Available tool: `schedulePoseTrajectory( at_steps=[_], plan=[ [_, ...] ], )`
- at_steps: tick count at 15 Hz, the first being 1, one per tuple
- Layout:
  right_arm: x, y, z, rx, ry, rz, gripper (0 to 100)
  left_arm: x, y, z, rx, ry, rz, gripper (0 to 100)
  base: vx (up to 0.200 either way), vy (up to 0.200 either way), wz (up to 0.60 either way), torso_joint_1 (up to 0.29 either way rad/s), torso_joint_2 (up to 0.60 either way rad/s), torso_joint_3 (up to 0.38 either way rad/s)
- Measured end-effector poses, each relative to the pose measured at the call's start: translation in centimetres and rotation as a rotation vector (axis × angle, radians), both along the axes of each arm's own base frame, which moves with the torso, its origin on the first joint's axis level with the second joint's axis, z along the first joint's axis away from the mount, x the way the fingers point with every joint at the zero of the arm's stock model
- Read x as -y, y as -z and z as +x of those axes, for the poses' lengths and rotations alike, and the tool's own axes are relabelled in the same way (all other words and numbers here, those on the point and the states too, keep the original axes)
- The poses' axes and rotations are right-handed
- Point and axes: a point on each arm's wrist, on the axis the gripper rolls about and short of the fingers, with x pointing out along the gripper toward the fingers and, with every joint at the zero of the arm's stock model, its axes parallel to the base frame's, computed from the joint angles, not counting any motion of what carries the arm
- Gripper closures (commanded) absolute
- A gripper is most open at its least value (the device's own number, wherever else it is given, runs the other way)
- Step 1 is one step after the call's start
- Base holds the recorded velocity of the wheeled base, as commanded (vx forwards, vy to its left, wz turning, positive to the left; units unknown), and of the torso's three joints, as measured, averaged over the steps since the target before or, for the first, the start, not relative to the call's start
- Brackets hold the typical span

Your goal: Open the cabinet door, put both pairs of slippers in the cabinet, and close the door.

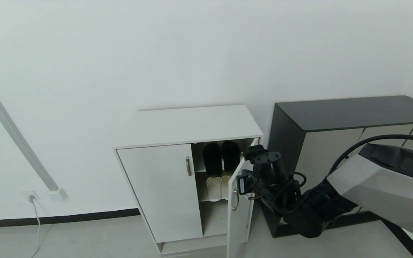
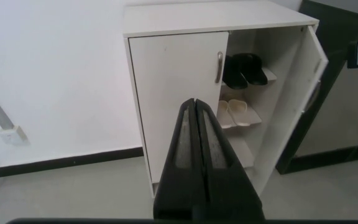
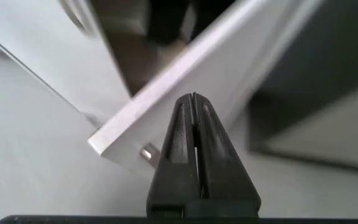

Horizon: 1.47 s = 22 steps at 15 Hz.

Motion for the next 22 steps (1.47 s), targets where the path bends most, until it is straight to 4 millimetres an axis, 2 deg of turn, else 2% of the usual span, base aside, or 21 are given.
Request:
schedulePoseTrajectory(
  at_steps=[3,8,11,22],
  plan=[
    [-0.1,1.0,-0.1,-0.01,-0.032,0.015,100,0.0,0.0,0.0,0.0,0.0,0.0,100,0.0,0.0,0.0,0.0,0.0,0.0],
    [0.8,2.2,-1.4,-0.011,-0.232,0.04,100,0.0,0.0,0.0,0.0,0.0,0.0,100,0.0,0.0,0.0,0.0,0.0,0.0],
    [1.5,2.9,-1.8,-0.013,-0.239,-0.013,100,0.0,0.0,0.0,0.0,0.0,0.0,100,0.0,0.0,0.0,0.0,0.0,0.0],
    [1.2,3.4,-2.3,0.028,-0.267,-0.04,100,0.0,0.0,0.0,0.0,0.0,0.0,100,0.0,0.0,0.0,0.0,0.0,0.0]
  ],
)
